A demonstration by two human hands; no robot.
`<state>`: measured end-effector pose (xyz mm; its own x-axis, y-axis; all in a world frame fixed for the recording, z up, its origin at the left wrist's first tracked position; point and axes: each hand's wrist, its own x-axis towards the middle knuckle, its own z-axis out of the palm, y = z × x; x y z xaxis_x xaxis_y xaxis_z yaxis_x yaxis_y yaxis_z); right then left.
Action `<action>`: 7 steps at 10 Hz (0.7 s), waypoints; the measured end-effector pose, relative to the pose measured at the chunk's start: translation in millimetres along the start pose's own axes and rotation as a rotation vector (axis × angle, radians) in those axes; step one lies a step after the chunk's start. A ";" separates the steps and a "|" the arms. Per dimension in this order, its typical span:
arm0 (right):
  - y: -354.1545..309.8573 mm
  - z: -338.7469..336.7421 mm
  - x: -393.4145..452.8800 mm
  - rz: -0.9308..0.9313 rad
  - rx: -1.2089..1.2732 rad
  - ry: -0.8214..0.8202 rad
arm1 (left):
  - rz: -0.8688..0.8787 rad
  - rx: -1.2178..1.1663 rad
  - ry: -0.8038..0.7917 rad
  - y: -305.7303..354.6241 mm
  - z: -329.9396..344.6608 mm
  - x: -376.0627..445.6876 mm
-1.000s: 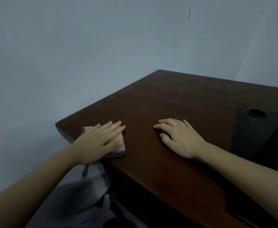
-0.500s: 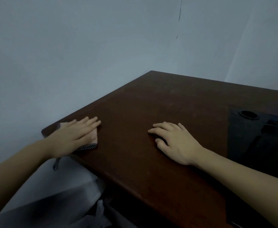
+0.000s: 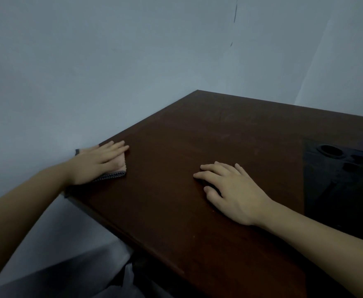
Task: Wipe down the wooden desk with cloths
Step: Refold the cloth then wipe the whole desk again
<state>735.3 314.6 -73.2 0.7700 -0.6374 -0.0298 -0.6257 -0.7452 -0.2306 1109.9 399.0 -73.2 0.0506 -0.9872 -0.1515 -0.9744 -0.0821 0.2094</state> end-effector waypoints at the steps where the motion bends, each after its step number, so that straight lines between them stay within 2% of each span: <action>1: -0.1 0.0 0.2 -0.002 0.007 -0.001 | -0.041 0.033 0.005 10.0 0.7 16.6; 2: 0.1 -0.2 -0.1 -0.006 0.010 0.001 | -0.011 0.046 0.000 27.1 4.9 21.6; 4: 1.2 1.1 0.4 -0.013 0.006 0.005 | 0.194 0.113 -0.058 90.7 21.3 0.4; 5: 2.5 0.1 1.9 -0.013 0.026 0.001 | 0.222 0.105 -0.089 113.0 30.0 -12.2; 6: 7.4 -9.0 2.6 -0.024 0.094 -0.008 | 0.153 0.086 -0.099 113.0 25.9 -7.8; 7: 23.5 -21.8 0.1 -0.047 0.053 0.015 | 0.021 0.114 -0.070 105.3 20.4 12.4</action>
<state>718.0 292.7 -57.5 0.7960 -0.6053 -0.0035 -0.5813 -0.7629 -0.2829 1003.5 380.9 -72.7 0.0180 -0.9762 -0.2163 -0.9939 -0.0411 0.1027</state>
